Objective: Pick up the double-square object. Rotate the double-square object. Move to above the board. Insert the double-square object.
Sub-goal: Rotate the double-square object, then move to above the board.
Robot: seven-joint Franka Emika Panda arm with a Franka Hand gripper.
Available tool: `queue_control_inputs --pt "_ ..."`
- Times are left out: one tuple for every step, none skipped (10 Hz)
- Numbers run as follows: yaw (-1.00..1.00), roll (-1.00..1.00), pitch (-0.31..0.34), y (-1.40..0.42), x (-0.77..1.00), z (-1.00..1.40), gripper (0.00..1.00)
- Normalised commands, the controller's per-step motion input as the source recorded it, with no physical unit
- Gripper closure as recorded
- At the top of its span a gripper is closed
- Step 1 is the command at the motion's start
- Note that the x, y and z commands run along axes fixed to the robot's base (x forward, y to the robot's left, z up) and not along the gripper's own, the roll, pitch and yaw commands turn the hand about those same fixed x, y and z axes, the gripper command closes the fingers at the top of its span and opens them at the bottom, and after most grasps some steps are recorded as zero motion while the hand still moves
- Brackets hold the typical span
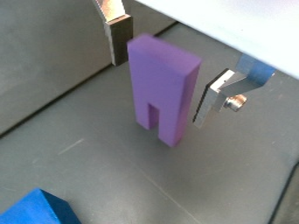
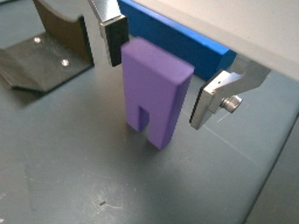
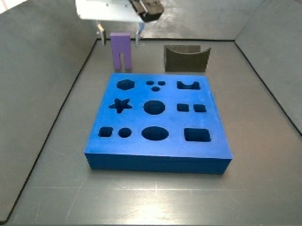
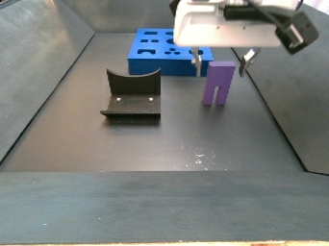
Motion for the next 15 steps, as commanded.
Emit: queue_control_inputs --pt "-0.02 0.06 -0.036 0.03 0.03 -0.26 0.00" --pt "0.00 0.00 0.000 0.00 0.00 0.00 1.00" --pt "0.11 0.12 -0.075 -0.47 0.17 1.00 1.00" --pt "0.11 0.12 -0.070 -0.47 0.16 1.00 1.00" --pt "0.10 0.12 -0.013 -0.43 0.15 1.00 1.00" --pt "0.07 0.12 0.014 -0.40 0.14 1.00 1.00" --pt "0.06 0.11 0.039 -0.38 0.13 1.00 1.00" --pt "0.04 0.10 0.067 -0.36 0.13 1.00 1.00" --pt "0.04 0.08 0.082 -0.35 0.13 1.00 1.00" --pt "0.04 0.06 0.091 -0.33 0.12 1.00 1.00" --pt "0.03 0.04 0.092 -0.31 0.12 1.00 1.00" --pt "0.03 0.02 0.090 -0.29 0.11 1.00 1.00" --pt "0.03 0.01 0.090 -0.28 0.10 1.00 1.00" --pt "0.03 -0.02 0.086 -0.25 0.09 1.00 1.00" --pt "0.03 -0.03 0.083 -0.24 0.09 1.00 1.00"
